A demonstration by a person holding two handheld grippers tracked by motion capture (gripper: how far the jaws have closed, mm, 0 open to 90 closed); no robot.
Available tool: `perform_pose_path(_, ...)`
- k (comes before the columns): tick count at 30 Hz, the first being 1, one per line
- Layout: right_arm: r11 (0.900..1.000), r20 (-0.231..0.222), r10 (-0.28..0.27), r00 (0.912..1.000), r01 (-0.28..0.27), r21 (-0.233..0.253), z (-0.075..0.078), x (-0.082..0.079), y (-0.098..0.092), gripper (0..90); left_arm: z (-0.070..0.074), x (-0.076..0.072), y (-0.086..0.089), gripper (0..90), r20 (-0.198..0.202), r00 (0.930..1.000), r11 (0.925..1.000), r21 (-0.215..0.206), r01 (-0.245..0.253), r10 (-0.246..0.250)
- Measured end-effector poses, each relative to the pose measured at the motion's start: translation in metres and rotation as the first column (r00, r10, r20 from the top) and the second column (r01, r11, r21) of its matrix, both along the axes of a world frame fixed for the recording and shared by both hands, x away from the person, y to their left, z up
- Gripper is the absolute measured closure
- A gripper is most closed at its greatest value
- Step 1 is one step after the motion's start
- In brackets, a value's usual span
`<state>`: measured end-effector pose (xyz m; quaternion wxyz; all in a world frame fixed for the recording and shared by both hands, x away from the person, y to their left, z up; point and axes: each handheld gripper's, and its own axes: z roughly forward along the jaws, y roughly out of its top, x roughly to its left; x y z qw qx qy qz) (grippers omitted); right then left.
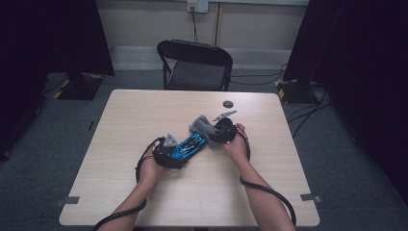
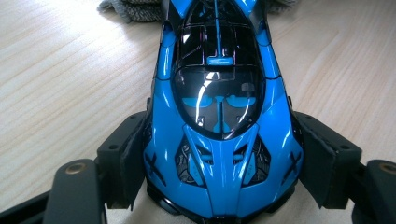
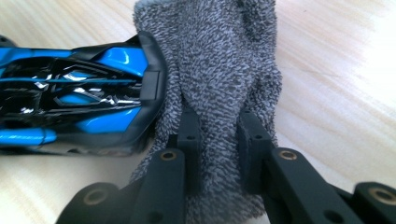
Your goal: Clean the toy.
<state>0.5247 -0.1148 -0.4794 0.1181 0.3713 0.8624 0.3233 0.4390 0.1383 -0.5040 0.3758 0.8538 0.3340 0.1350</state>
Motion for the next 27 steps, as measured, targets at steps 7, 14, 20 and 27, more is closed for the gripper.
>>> perform_pose_path(7,0.998,-0.012,0.059,0.9982,-0.058,0.031,0.0,-0.011,-0.01,74.9,0.0,0.0,0.0,26.0,0.002,1.0,1.0,0.0,-0.002,0.002)
perform_pose_path(14,0.994,-0.023,0.094,0.9953,-0.092,0.061,0.001,-0.025,-0.017,74.9,0.001,0.0,0.0,26.0,-0.001,1.0,1.0,0.009,0.0,0.0)
perform_pose_path(20,0.99,-0.038,0.108,0.9934,-0.104,0.09,-0.001,-0.037,-0.027,74.8,0.001,0.0,0.0,26.0,-0.005,1.0,0.9999,0.01,-0.001,0.001)
perform_pose_path(27,0.986,-0.056,0.134,0.9894,-0.127,0.112,-0.002,-0.052,-0.032,74.9,0.001,0.0,0.0,26.0,-0.005,1.0,0.9999,0.01,0.0,0.0)
